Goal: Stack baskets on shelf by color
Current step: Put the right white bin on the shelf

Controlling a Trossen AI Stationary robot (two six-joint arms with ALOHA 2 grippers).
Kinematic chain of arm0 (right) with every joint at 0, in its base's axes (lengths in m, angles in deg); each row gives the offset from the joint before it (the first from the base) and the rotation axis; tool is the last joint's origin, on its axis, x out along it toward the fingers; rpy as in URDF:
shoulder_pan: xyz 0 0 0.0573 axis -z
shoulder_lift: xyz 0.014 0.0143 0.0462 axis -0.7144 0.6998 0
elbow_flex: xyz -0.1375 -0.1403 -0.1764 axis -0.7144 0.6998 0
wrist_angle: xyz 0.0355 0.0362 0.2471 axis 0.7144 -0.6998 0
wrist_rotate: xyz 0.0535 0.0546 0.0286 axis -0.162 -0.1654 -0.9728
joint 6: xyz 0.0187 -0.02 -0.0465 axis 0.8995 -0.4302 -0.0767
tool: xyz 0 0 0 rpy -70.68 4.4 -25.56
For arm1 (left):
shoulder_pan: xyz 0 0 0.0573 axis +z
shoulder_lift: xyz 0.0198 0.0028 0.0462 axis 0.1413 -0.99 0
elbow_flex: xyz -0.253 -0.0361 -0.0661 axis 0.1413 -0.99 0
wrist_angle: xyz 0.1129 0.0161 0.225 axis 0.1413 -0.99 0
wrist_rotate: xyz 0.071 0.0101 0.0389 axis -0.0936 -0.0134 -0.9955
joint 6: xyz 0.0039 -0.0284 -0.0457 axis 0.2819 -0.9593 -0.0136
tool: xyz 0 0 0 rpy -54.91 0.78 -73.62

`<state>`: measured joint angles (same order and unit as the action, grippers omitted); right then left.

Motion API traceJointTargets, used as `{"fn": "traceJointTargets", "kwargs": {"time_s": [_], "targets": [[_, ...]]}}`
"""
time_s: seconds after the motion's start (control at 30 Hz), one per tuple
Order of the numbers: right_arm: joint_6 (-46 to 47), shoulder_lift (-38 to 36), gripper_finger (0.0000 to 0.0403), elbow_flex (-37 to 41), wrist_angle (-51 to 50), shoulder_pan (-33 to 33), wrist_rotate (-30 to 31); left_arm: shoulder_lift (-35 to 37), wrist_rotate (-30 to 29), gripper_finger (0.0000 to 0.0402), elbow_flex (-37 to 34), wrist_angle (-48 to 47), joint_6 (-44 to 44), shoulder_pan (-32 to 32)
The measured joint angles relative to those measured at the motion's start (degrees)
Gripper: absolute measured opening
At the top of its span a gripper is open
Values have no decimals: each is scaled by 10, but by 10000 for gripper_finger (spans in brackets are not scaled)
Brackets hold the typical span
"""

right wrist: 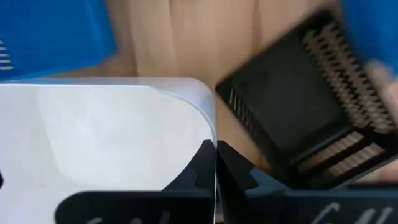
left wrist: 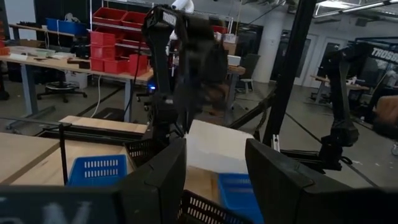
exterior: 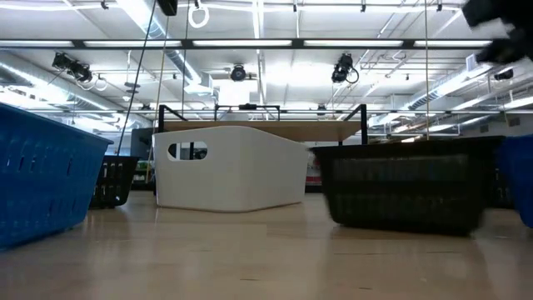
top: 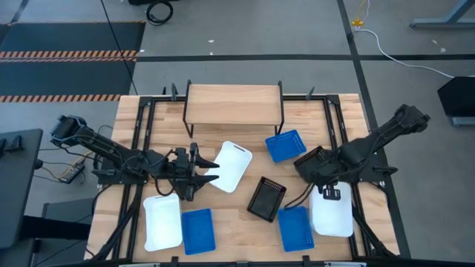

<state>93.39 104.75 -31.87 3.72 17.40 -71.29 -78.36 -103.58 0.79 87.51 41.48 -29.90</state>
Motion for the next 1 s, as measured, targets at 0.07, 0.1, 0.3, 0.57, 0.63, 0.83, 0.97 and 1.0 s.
{"fn": "traceJointTargets", "kwargs": {"time_s": [0.07, 0.1, 0.3, 0.57, 0.63, 0.83, 0.97, 1.0], "targets": [[-18, 0, 5, -43, -7, 10, 26, 0, 0, 172, 0, 0, 0, 0], [-29, 0, 5, -65, -9, 16, 39, 0, 0, 172, 0, 0, 0, 0], [-135, 5, 5, -190, -10, 74, 133, 0, 0, 172, 0, 1, -1, 0], [-345, 83, 5, -339, -10, 208, 175, 0, 0, 172, 0, 1, -3, 0], [-395, 113, 5, -377, -9, 245, 172, 0, 0, 172, 0, 1, -4, 0], [-525, 197, 5, -480, -3, 360, 127, 0, 0, 172, 0, 0, -7, 0], [-580, 244, 5, -533, -3, 433, 90, 0, 0, 172, 0, 0, -3, 0], [-593, 256, 5, -544, -3, 449, 83, 0, 0, 172, 0, 0, -3, 0]]}}
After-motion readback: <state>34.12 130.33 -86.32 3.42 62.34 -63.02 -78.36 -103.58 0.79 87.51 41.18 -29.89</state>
